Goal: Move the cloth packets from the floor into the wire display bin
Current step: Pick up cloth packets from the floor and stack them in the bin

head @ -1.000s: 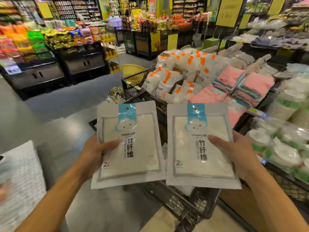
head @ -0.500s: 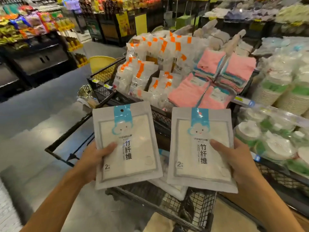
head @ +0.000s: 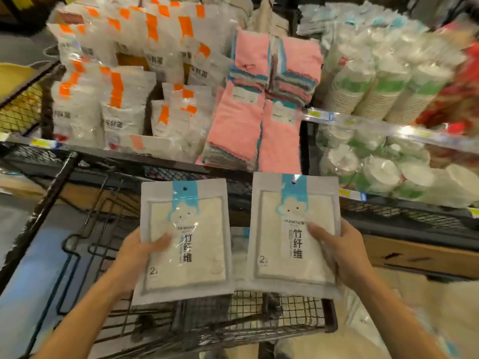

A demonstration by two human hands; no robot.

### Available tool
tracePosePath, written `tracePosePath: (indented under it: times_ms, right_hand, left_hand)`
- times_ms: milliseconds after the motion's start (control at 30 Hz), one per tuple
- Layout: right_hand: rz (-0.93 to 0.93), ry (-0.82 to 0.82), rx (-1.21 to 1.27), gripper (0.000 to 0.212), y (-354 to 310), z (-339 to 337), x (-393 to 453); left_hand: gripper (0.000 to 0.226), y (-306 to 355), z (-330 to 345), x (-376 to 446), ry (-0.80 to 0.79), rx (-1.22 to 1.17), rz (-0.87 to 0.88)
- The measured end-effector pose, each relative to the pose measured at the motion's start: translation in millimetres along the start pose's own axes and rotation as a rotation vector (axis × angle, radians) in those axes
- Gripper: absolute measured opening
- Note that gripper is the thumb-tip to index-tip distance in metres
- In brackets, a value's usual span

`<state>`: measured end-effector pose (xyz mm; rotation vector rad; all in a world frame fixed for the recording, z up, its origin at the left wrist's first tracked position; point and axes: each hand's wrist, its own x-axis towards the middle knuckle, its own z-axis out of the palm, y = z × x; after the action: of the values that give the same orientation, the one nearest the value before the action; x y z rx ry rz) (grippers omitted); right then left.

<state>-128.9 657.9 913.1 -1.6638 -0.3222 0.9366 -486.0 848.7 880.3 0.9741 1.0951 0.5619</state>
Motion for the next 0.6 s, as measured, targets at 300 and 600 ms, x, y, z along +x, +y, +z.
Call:
tracePosePath:
  times_ms: [300,600]
  right_hand:
    - [0.113,0.071,-0.060,0.035,97,36,55]
    - [0.232,0.001,-0.150,0.022,202,58,131]
  left_hand:
    - [0.057,-85,-25,96,0.006,0.010,-0.147]
    - [0.068,-187,-36,177,0.076,-0.005,-0.254]
